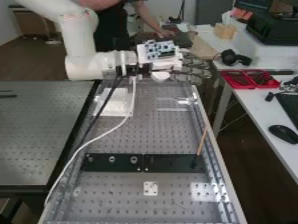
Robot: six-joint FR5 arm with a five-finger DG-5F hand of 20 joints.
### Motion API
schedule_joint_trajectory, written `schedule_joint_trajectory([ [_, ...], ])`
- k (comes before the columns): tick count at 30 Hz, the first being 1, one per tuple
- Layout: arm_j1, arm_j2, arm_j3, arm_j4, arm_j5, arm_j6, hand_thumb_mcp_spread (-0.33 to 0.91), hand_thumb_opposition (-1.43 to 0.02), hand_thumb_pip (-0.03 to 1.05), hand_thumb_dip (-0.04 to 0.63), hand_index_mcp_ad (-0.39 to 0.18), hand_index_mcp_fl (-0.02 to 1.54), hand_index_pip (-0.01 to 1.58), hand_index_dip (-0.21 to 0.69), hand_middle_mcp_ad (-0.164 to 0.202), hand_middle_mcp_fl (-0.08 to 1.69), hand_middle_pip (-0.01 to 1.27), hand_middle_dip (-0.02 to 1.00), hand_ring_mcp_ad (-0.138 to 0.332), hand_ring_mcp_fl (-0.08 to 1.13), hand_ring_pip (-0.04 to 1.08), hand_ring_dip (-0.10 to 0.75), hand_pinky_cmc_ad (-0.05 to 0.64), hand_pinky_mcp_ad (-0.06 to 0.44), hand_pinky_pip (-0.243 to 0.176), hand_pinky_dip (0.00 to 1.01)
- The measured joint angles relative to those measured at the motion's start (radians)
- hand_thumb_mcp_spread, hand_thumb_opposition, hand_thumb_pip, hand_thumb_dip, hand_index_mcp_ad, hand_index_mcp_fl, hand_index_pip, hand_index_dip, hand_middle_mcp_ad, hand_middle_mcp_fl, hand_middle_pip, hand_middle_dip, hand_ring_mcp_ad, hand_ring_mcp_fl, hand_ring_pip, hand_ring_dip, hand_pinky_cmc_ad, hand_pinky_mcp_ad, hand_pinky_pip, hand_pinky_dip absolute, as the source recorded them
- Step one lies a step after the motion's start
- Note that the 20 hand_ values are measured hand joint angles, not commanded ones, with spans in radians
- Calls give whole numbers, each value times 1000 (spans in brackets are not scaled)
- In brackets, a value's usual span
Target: Grab the drill bit and place it in the clear container
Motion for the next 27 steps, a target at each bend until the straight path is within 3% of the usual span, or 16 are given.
schedule_joint_trajectory([
  [6, -7, 97, -47, -41, 76, -117, 309, -733, 660, 236, -51, 110, 403, 265, 87, 24, 124, 188, 187, 10, 72, 54, 281, 134, -108, 353],
  [14, 3, 175, -84, -146, 199, -213, 309, -733, 649, 236, -45, 138, 326, 286, 84, 24, 124, 188, 188, 10, 72, 54, 283, 134, -108, 367],
  [27, 12, 231, -101, -174, 266, -284, 284, -733, 621, 204, -37, 154, 230, 314, 87, 24, 124, 188, 188, 10, 72, 54, 279, 136, -108, 393],
])
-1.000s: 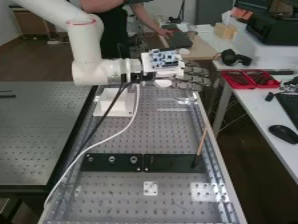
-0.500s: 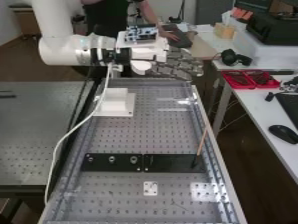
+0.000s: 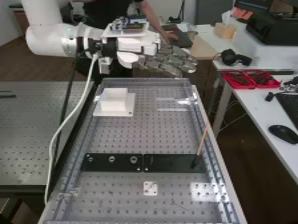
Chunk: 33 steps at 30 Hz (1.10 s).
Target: Grab the drill bit and place it in the clear container
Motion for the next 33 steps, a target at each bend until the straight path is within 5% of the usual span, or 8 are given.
schedule_joint_trajectory([
  [25, -20, 48, 6, -24, 13, -40, 265, -709, 579, 173, -5, 188, 119, 328, 84, 24, 124, 188, 195, 7, 72, 54, 279, 141, -112, 415],
  [33, -21, 79, -5, -72, -11, -47, 180, -649, 380, 73, 0, 188, 82, 417, 84, 23, 124, 187, 197, 7, 75, 54, 279, 154, -112, 436],
])
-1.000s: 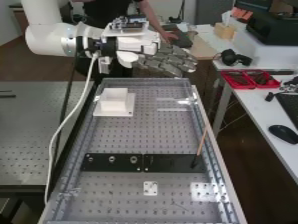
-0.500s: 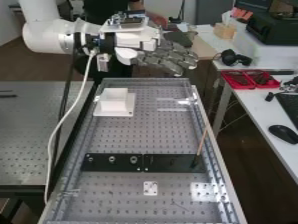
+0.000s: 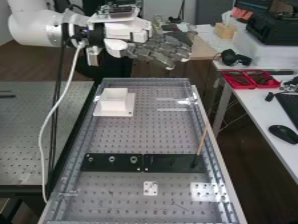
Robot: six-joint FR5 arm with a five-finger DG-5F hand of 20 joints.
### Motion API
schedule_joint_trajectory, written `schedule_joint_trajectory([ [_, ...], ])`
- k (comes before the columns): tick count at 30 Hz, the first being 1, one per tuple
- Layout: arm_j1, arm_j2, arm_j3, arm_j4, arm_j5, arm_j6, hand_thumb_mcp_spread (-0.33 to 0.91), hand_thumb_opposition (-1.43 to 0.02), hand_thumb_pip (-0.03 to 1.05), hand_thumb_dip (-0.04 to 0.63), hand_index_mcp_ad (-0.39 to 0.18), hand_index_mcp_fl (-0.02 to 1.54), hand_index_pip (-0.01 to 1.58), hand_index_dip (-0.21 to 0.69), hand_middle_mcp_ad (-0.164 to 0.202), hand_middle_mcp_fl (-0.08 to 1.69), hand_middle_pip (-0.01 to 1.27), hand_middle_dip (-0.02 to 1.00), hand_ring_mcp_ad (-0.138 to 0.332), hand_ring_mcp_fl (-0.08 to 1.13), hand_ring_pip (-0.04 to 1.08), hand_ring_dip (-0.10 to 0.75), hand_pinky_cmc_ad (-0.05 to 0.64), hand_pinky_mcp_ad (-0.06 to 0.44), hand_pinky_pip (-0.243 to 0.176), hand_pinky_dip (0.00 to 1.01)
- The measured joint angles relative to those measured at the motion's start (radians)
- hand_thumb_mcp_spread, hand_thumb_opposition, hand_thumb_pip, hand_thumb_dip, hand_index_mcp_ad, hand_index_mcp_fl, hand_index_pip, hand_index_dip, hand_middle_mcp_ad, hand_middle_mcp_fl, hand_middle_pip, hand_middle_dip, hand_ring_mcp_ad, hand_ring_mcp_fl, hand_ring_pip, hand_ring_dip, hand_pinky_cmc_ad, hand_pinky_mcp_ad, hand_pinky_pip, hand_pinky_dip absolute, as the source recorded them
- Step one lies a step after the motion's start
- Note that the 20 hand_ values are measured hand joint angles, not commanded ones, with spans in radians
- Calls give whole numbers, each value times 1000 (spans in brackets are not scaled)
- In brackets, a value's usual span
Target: Grab the drill bit and place it in the clear container
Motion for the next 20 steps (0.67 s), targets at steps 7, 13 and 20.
schedule_joint_trajectory([
  [7, 2, 7, 2, -39, -12, -48, 140, -632, 312, 21, 3, 192, 79, 447, 82, 26, 138, 187, 211, 12, 80, 54, 283, 169, -112, 438],
  [13, 6, 7, 8, -62, -10, -88, 140, -635, 291, 23, 2, 188, 82, 463, 82, 37, 140, 188, 229, 23, 84, 54, 284, 187, -108, 435],
  [20, 4, -7, 14, -70, -20, -92, 143, -641, 283, 23, 5, 241, 75, 464, 84, 51, 140, 187, 229, 31, 94, 56, 290, 185, -110, 421],
])
